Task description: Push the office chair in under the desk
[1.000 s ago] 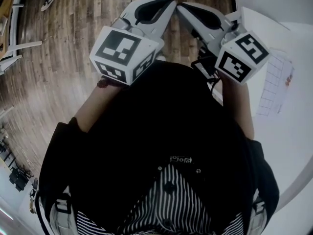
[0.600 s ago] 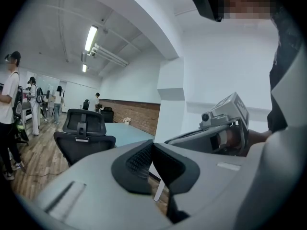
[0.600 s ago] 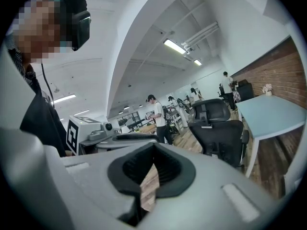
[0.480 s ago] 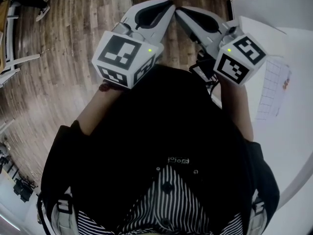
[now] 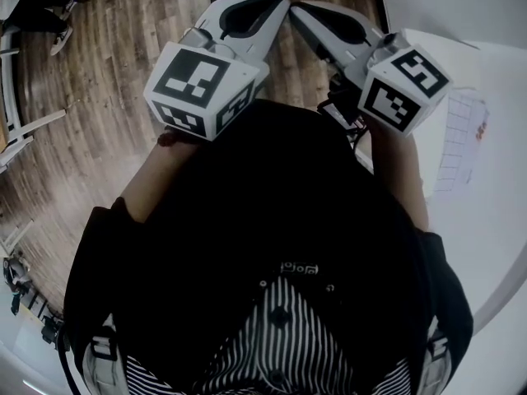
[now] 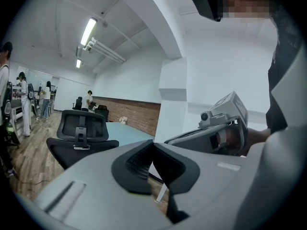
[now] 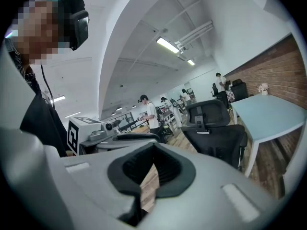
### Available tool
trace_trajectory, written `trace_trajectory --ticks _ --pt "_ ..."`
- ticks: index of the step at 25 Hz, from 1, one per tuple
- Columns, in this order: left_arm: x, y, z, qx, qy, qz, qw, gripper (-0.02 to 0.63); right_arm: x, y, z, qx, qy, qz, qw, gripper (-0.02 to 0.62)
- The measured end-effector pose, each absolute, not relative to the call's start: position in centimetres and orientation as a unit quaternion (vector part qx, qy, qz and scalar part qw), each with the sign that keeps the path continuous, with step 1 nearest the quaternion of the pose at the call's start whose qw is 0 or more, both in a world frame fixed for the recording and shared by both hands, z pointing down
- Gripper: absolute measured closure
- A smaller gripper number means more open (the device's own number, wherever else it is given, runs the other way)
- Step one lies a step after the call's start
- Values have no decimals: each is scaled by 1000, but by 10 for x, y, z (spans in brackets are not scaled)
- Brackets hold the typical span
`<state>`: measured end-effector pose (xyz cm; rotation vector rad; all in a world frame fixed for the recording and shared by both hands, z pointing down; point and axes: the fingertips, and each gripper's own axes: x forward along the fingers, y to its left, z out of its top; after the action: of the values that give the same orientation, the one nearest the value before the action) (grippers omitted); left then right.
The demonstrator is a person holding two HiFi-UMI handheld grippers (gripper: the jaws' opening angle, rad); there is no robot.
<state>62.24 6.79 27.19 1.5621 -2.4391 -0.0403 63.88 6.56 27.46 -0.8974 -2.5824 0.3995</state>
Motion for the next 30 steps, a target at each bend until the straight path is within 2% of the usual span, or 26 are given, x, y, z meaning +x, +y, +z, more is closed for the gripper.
trace_trajectory --ticks 21,30 --pt "481 168 284 546 -828 -30 123 618 497 166 286 -308 -920 134 203 595" --pt "465 179 299 541 -828 -48 139 618 481 175 301 -311 -912 162 212 595"
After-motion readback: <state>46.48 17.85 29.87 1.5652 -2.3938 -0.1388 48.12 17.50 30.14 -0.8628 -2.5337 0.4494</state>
